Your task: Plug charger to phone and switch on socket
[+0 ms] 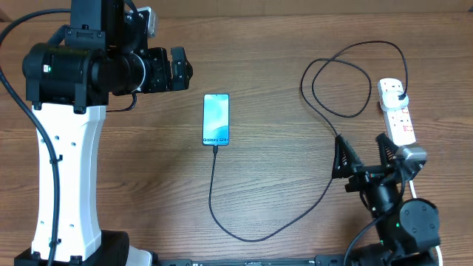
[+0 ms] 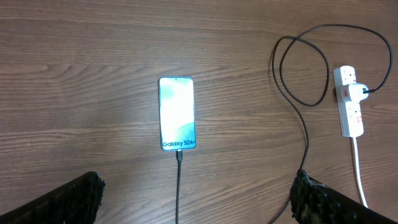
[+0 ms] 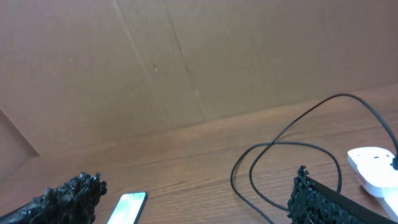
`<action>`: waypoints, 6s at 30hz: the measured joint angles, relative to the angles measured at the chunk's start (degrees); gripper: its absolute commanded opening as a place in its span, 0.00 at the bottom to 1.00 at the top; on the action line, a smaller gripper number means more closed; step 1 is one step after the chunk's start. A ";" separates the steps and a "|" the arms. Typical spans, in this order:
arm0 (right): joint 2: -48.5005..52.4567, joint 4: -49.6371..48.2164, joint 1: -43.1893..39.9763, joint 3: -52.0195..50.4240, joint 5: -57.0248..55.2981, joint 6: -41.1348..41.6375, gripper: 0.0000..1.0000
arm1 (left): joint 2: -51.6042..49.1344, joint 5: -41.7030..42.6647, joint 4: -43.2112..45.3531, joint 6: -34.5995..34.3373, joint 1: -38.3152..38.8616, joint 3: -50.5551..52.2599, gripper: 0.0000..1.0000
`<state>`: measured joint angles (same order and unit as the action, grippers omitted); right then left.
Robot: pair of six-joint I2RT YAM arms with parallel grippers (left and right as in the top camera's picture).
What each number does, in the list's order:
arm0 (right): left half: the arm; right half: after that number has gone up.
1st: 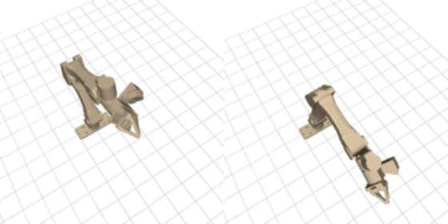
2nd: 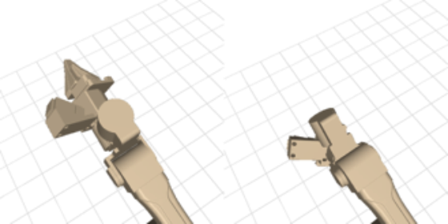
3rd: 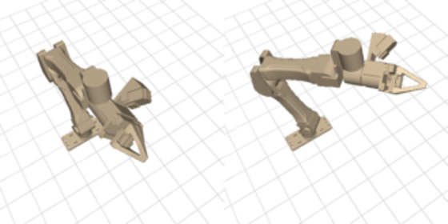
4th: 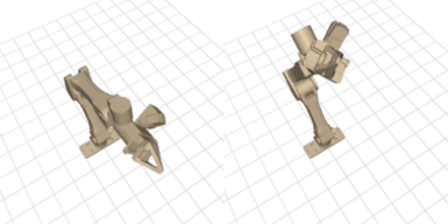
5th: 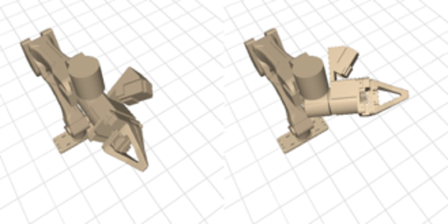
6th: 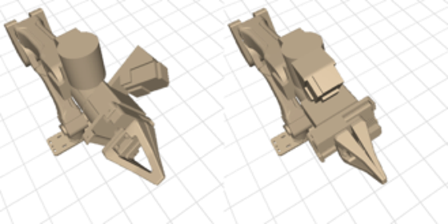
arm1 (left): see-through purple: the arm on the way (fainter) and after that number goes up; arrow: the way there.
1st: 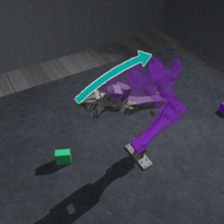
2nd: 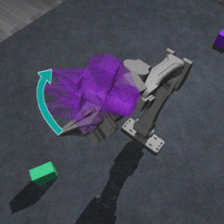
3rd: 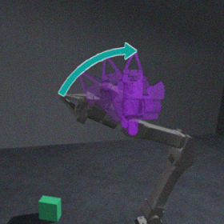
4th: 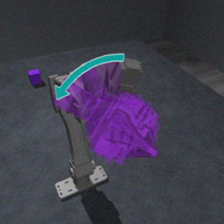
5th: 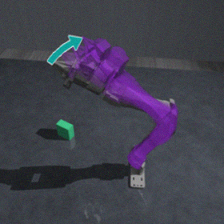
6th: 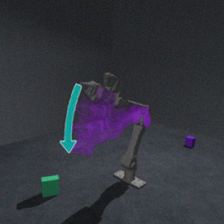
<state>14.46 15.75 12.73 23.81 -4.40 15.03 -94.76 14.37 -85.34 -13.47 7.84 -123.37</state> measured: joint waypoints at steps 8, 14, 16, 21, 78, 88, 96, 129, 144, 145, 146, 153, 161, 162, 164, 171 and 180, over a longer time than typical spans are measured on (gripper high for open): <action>-7.41 -4.68 0.00 -10.08 0.07 -0.04 1.00 | 0.00 0.00 0.00 0.00 0.00 0.00 1.00; -11.26 -6.36 0.00 -14.67 0.13 -0.04 1.00 | 0.00 0.00 0.00 0.00 0.00 0.00 1.00; -12.02 -7.17 0.00 -15.61 0.11 -0.07 1.00 | 0.00 0.00 0.00 0.00 0.00 0.00 1.00; -13.00 -9.31 0.00 -17.70 0.09 -0.07 1.00 | 0.00 0.00 0.00 0.00 0.00 0.00 1.00; -13.73 -11.21 0.00 -22.75 0.09 -1.33 1.00 | 0.00 0.00 0.00 0.00 0.00 0.00 0.99; -13.73 -11.23 0.00 -22.75 0.11 -1.33 1.00 | 0.00 0.00 0.00 0.00 0.00 0.00 1.00; -13.73 -11.21 0.00 -22.75 0.13 -1.38 1.00 | 0.00 0.00 0.00 0.00 0.00 0.00 0.99; -13.73 -11.17 0.00 -22.75 0.09 -1.38 1.00 | 52.65 -5.62 69.37 8.35 -4.50 81.90 1.00; -13.77 -11.17 0.00 -22.75 0.13 -1.38 1.00 | 87.86 -5.62 92.37 25.92 -5.62 122.27 1.00; -13.77 -11.17 0.00 -22.75 0.13 -1.38 1.00 | 88.98 -5.64 90.47 26.10 -5.68 122.60 0.99; -13.77 -11.17 0.00 -22.75 0.11 -1.38 1.00 | 90.47 -5.62 89.20 26.36 -5.70 122.86 1.00; -13.77 -11.19 0.00 -22.75 0.13 -1.38 1.00 | 93.92 -5.62 81.83 29.83 -5.70 122.86 1.00; -13.77 -11.15 0.02 -22.75 0.11 -1.38 1.00 | 93.92 -5.62 81.83 29.99 -5.70 122.86 0.99; -13.77 -11.17 0.02 -22.75 0.13 -1.38 1.00 | 93.92 -5.62 81.83 29.99 -5.70 122.86 1.00; -13.79 -11.17 0.02 -22.75 0.11 -1.38 1.00 | 93.92 -5.62 81.83 30.01 -5.70 122.86 1.00; -13.77 -11.17 0.02 -22.75 0.11 -1.36 1.00 | 93.92 -5.64 81.83 29.99 -5.70 122.86 1.00; -13.79 -11.17 0.00 -22.75 0.13 -1.36 1.00 | 93.92 -5.62 81.83 29.99 -5.70 122.86 1.00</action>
<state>0.67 4.58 12.73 1.06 -4.27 13.67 -0.84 8.75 -3.51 16.51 2.13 -0.51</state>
